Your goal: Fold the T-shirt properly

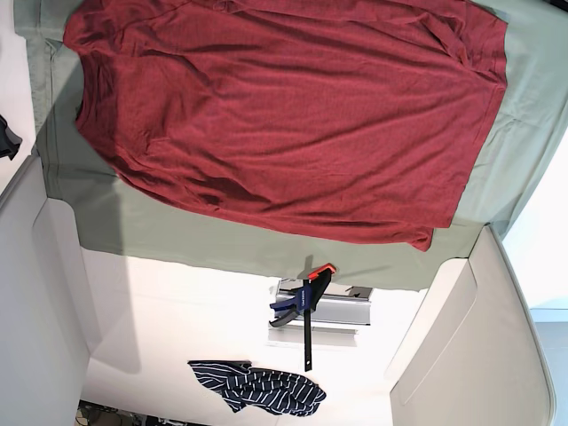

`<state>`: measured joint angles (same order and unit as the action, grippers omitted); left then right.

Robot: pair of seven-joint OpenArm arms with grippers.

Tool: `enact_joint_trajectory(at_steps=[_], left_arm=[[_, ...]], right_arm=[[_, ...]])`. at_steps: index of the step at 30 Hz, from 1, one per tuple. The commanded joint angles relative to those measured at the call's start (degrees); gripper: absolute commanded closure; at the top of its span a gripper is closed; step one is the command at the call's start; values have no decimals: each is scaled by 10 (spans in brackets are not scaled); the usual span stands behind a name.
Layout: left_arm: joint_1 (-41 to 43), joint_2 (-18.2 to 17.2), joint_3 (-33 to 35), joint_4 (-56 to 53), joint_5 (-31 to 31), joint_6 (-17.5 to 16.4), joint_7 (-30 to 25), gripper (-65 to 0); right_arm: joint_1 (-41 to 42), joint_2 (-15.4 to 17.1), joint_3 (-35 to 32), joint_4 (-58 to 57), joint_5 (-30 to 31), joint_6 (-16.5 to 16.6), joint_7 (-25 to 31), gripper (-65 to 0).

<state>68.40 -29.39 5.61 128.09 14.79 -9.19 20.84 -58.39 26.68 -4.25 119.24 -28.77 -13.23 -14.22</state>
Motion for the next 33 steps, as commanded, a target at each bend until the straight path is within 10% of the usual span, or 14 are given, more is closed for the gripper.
enact_joint_trajectory(at_steps=[1,6,14,22,33], left_arm=[[10,-2,-1,10,17,14,-12,-61],[-5,-2,-1,10,126,100,5,-61],[-48,-2,-1,10,164,104,41,-61],[-64,-2,-1,10,161,5,8,-61],[-66,-2,-1,9,159,-26,-13,-61]], right_arm=[[-1,9,2,10,-15,-23,7,0],[26,33,2,10,-84,-66,6,0],[49,98,2,10,-109,-53,-25,0],[49,181,1,10,-108,192,22,0],[112,209,-4,11,-96,212,97,0]])
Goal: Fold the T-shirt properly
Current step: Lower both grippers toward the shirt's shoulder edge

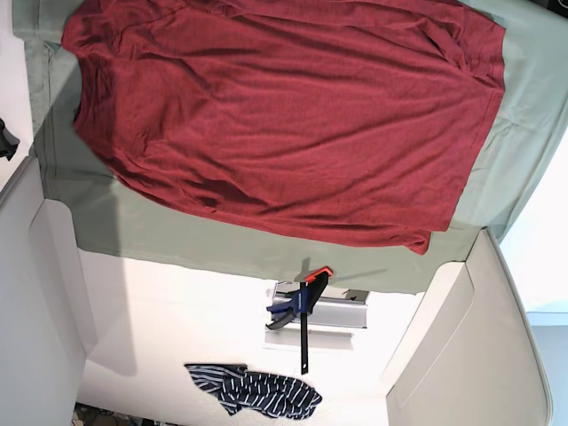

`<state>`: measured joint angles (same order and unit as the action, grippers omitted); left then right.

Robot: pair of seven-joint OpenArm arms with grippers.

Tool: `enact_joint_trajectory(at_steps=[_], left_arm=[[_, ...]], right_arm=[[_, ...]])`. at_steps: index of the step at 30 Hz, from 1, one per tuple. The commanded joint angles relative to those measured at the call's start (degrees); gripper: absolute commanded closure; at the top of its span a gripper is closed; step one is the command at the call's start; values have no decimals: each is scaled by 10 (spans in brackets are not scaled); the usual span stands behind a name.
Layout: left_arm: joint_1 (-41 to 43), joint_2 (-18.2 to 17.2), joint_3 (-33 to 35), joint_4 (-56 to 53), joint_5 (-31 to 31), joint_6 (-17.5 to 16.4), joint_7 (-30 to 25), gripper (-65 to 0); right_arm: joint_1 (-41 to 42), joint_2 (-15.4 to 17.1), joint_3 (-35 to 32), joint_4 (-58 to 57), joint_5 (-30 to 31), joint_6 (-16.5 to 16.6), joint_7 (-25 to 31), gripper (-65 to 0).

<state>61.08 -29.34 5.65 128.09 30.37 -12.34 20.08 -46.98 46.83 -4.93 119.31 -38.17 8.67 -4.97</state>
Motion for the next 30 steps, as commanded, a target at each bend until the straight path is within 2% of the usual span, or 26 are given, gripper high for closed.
enact_joint_trajectory(at_steps=[1,4,9,10,13,14,18,20,23,30], left_arm=[[7,-2,-2,10,3,5,-5,-61],[7,-2,-2,9,3,5,-5,-61],[7,1,-2,10,3,7,-1,-61],[7,3,-2,9,3,10,-1,-61],[7,14,-2,9,4,21,5,-61],[7,19,-2,9,3,23,7,-61],[9,28,-2,10,3,23,10,-61],[9,28,-2,10,4,23,12,-61],[9,28,-2,9,3,23,12,-61],[9,28,-2,9,4,23,16,-61]], right_arm=[[7,8,-2,10,-2,-7,5,0],[29,8,-30,11,-2,-7,-10,0],[76,6,-127,12,-2,-7,-65,0],[85,5,-148,12,-2,-7,-70,-36],[112,-10,-196,12,-2,-7,-78,-280],[119,-19,-207,12,-2,-7,-80,-326],[145,-54,-226,12,-2,-21,-83,-336],[156,-66,-226,11,-2,-21,-104,-336],[169,-72,-226,8,-2,-20,-150,-336],[171,-82,-225,-17,-2,-1,-150,-336]])
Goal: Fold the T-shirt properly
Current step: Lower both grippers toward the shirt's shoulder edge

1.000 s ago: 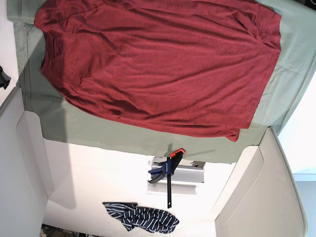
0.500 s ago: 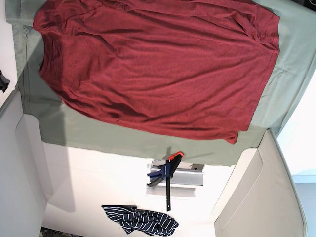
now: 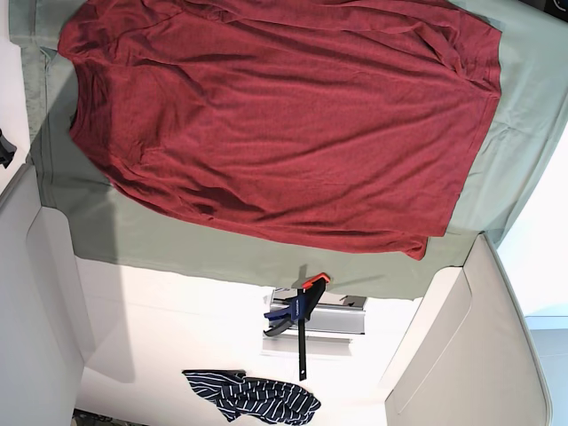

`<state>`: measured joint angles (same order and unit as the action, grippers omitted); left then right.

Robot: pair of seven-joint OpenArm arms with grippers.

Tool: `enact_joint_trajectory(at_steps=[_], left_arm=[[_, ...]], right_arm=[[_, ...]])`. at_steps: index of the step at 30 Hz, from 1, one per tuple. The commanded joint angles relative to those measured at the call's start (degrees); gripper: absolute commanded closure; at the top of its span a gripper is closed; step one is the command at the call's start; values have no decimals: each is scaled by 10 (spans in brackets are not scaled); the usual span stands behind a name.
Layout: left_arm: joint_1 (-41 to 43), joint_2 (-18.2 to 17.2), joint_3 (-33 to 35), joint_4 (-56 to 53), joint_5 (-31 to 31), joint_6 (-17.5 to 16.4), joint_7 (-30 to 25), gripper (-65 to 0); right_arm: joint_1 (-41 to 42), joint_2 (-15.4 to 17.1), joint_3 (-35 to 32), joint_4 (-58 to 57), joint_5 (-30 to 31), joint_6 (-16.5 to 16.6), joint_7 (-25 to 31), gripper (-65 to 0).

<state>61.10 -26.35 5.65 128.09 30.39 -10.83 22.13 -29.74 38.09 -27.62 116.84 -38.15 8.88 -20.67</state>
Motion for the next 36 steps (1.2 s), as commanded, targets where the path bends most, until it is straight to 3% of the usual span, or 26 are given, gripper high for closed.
enact_joint_trajectory(at_steps=[1,11,13,36], left_arm=[[8,-2,-2,10,3,8,-5,-61],[9,-2,-2,10,3,8,1,-61],[9,-2,-2,10,3,8,5,-61],[10,-1,-2,10,7,8,9,-61]], right_arm=[[-1,3,2,4,-5,0,7,-336],[14,-42,2,-8,-4,6,7,-336],[17,-48,2,-8,-4,20,7,-336],[73,-48,2,-61,17,29,11,-334]])
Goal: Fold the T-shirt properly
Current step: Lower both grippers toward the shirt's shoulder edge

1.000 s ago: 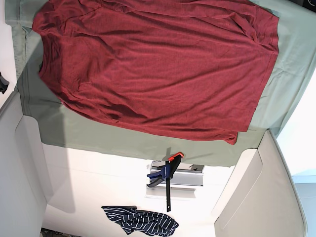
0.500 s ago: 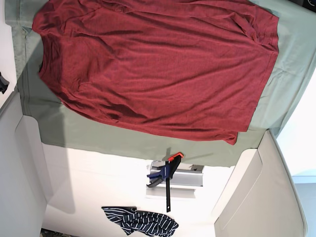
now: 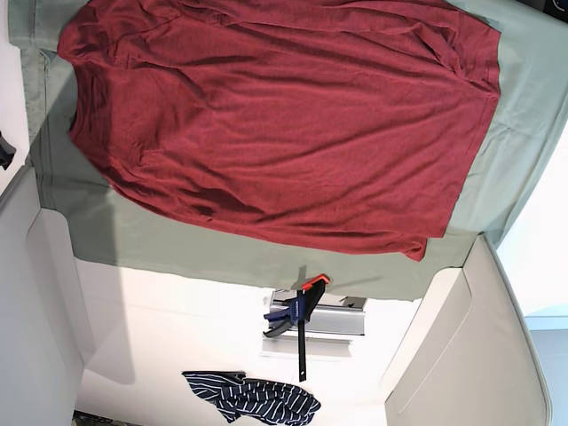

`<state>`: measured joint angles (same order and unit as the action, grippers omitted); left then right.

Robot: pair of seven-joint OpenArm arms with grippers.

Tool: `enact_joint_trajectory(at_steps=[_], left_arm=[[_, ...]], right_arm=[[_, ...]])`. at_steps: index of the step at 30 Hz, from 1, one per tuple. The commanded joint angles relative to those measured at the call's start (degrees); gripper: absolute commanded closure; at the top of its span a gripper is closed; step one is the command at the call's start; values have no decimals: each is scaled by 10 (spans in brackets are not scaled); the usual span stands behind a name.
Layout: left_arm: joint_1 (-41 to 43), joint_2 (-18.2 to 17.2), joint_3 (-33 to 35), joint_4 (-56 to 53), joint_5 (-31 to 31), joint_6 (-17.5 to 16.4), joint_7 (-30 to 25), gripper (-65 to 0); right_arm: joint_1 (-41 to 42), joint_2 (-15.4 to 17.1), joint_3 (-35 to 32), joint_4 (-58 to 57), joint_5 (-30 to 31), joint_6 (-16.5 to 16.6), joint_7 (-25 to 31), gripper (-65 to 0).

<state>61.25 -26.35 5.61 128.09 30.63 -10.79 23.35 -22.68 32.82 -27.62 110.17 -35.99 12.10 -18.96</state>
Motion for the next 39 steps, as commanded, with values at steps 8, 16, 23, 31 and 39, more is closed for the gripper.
enact_joint_trajectory(at_steps=[8,16,23,31,39], left_arm=[[8,9,-1,10,5,12,-8,-61],[8,9,-1,10,5,11,-8,-61],[8,9,-1,10,5,11,-8,-61],[8,9,-1,10,5,11,-8,-61],[6,4,-1,10,45,14,-8,-61]], right_arm=[[16,0,2,6,-5,-44,-6,-334],[17,-31,1,6,-5,-47,-6,-334],[17,-33,1,5,4,-11,-6,-333],[17,-33,1,-2,5,23,-6,-265],[17,-33,1,-2,4,23,-6,0]])
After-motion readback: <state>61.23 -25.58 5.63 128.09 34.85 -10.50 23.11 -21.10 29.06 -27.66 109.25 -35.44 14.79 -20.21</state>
